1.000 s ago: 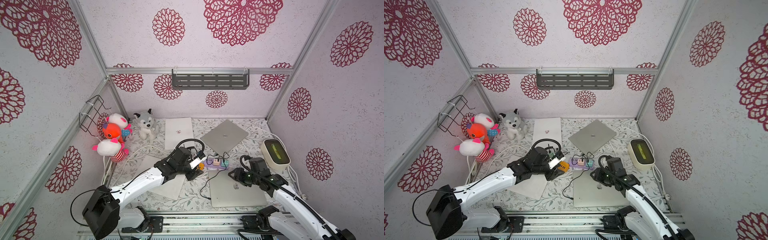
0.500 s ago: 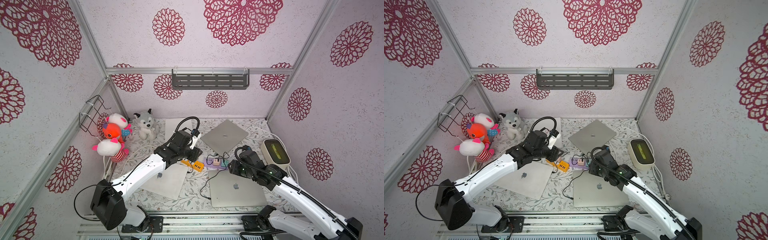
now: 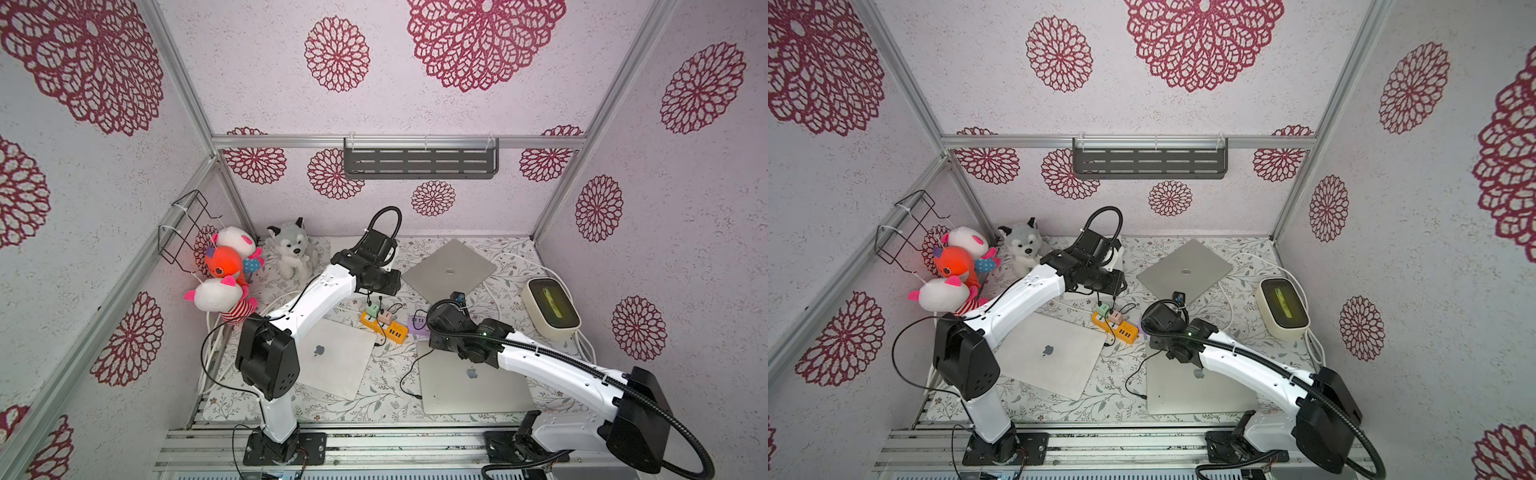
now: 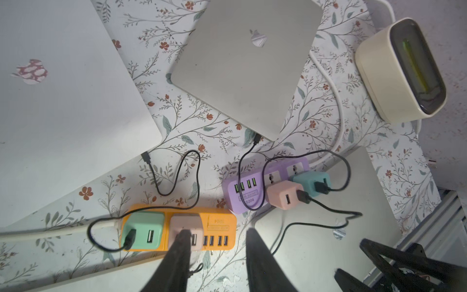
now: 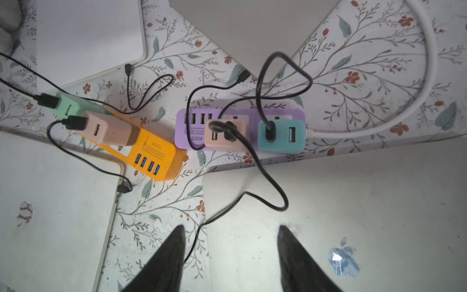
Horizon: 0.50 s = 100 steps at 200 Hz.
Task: Unplug the laptop charger
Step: Remove the plug from the socket.
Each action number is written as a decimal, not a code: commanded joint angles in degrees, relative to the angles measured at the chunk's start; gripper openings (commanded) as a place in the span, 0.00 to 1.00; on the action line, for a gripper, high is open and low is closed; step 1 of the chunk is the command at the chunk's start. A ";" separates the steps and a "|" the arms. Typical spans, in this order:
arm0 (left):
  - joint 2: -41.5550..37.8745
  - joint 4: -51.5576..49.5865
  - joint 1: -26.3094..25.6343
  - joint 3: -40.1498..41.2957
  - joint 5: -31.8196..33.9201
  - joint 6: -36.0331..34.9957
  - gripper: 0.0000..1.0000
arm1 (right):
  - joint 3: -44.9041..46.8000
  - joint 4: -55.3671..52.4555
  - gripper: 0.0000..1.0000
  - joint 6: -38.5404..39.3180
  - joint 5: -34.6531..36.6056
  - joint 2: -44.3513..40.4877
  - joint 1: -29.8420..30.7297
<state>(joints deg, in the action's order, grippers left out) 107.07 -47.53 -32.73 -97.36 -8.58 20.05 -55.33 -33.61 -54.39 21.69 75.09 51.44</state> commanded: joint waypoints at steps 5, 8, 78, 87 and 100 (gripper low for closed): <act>5.90 -6.10 0.39 -5.93 -3.34 0.39 0.28 | -1.96 2.86 0.61 -3.32 4.43 1.57 0.12; 7.17 -6.49 0.39 -6.56 -3.71 0.42 0.27 | -2.12 2.99 0.61 -3.27 4.35 1.85 0.15; 13.05 -6.05 -0.80 -7.80 -8.62 1.56 0.07 | -1.80 7.40 0.63 -3.02 -0.14 6.78 -3.42; 13.39 -5.54 -1.01 -7.40 -8.89 1.93 0.06 | -1.87 8.00 0.62 -2.68 -0.79 7.20 -3.86; 13.89 -4.81 -1.24 -6.91 -9.51 2.35 0.05 | -2.21 8.20 0.62 -2.35 -1.08 8.01 -4.24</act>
<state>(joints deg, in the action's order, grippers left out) 119.92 -53.43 -33.15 -104.99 -16.05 21.23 -56.14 -26.81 -55.59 21.15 82.43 48.07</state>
